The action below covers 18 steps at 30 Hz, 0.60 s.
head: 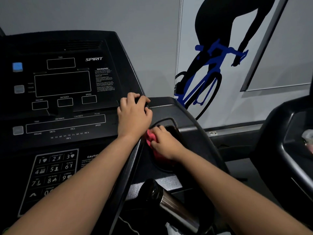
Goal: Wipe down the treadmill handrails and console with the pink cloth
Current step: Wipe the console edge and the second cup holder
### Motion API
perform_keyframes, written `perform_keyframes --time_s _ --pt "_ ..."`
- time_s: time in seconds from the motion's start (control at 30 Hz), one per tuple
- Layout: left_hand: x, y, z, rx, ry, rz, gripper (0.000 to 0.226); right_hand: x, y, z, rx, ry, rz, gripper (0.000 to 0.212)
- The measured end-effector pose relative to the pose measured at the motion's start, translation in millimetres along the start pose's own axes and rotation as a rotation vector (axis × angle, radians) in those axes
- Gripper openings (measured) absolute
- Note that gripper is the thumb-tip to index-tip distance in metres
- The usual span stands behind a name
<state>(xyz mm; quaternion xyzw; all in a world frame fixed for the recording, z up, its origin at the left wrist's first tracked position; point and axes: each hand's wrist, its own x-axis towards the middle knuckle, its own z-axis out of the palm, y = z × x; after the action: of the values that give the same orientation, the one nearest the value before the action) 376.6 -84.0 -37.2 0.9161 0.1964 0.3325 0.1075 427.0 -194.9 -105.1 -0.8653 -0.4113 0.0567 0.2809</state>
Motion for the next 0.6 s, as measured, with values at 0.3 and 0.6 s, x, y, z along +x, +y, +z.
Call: perform_keyframes --time_s 0.3,0.6 --pt "0.4 1.0 -0.5 -0.015 -0.011 -0.013 0.025 32.7 15.3 -31.8 -0.116 0.467 0.330 0.043" --pt "1.0 -0.1 -1.3 -0.015 -0.015 -0.011 0.026 21.5 11.5 -7.3 -0.452 0.405 -0.028 0.033"
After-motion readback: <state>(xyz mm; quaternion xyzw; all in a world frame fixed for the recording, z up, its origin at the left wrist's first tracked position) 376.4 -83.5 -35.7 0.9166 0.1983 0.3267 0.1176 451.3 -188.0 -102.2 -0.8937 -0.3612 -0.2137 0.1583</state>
